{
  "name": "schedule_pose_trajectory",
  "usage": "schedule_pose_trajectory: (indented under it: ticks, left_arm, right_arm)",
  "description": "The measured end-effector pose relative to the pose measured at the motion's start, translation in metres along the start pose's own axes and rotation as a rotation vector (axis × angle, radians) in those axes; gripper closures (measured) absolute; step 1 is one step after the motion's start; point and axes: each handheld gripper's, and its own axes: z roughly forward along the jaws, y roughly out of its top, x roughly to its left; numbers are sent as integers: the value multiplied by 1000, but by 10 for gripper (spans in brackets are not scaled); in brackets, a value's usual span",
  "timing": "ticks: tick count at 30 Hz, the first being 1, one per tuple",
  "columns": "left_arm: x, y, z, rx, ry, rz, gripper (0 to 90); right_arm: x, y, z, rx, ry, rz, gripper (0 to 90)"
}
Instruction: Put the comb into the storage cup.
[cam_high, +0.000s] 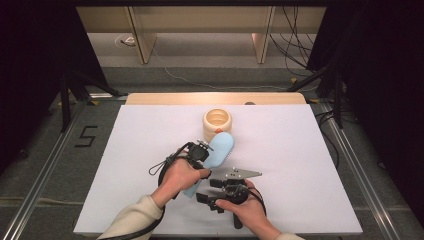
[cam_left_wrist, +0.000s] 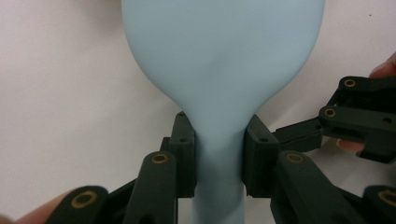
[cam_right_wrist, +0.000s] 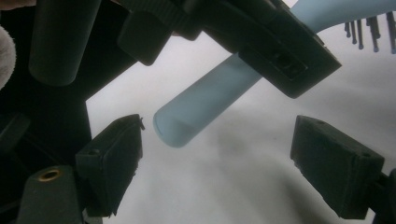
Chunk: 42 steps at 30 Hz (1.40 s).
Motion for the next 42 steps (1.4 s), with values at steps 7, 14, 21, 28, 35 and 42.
schedule_pose_trajectory:
  ticks: [7, 14, 21, 28, 35, 42]
  left_arm:
    - [-1, 1, 1, -6, -5, -6, 695]
    - [-2, 1, 2, -9, -9, -4, 694]
    - [-3, 1, 2, -12, -11, -8, 694]
    - [-3, 1, 2, -17, -10, -7, 694]
    - [-3, 1, 2, -16, -10, -7, 694]
    - [-4, 1, 2, -23, -15, -3, 694]
  right_arm:
    - [4, 2, 6, -15, -2, 21, 177]
    - [7, 0, 18, -4, 0, 26, 177]
    - [7, 2, 25, -15, -18, 43, 185]
    - [6, 5, 30, -33, -37, 71, 208]
    - [7, 4, 34, -30, -43, 73, 241]
    - [6, 6, 34, -43, -62, 77, 280]
